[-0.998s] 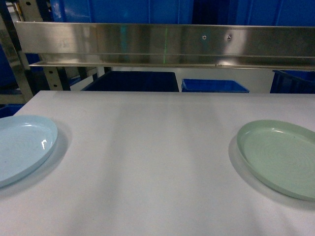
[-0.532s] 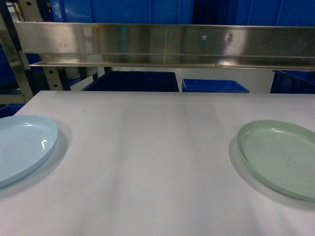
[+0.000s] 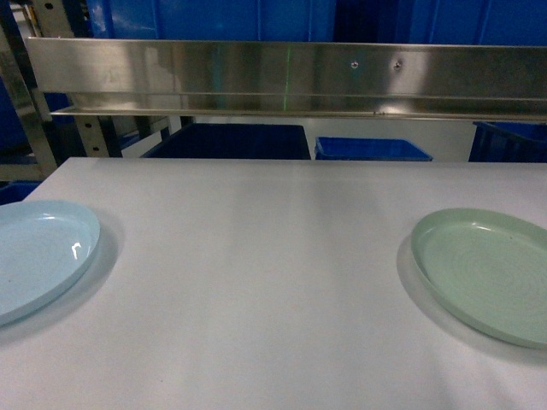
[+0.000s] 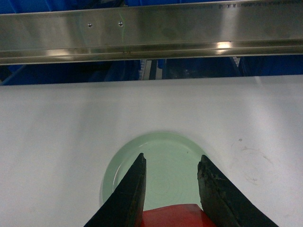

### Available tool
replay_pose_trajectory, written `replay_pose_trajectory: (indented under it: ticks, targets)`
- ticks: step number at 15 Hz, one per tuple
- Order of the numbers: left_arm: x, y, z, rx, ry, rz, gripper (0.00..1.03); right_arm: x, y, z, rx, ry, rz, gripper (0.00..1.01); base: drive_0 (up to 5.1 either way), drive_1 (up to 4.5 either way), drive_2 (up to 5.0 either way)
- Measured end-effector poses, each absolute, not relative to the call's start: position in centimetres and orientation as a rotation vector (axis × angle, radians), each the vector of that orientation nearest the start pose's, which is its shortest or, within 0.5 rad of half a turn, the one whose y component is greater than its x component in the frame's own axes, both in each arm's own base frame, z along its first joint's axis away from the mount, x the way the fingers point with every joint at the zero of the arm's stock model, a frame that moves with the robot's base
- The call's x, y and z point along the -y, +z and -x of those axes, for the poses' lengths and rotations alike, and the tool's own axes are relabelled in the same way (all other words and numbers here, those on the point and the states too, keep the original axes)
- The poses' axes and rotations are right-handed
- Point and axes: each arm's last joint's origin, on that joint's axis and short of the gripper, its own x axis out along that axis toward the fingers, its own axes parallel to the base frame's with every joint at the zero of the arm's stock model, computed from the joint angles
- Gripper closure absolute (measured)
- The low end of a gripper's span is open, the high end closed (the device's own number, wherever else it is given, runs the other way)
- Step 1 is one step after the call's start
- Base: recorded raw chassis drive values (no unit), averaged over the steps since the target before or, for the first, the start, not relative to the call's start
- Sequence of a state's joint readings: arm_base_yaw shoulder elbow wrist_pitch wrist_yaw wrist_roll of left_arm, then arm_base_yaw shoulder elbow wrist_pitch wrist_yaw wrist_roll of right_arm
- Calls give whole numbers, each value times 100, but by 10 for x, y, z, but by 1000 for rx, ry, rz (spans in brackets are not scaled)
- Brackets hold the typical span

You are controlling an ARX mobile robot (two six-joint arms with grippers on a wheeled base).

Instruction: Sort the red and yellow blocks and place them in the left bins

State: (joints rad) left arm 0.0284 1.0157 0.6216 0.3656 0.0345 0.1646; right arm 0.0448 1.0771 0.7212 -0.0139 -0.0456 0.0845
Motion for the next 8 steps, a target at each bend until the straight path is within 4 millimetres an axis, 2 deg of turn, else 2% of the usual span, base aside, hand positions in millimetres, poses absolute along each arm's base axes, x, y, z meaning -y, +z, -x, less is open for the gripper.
replay_pose_trajectory:
  ticks: [8]
  targets:
    - [-5, 286, -227, -32, -21, -164, 76, -12, 272, -235, -374, 74, -84, 74, 0, 0, 0]
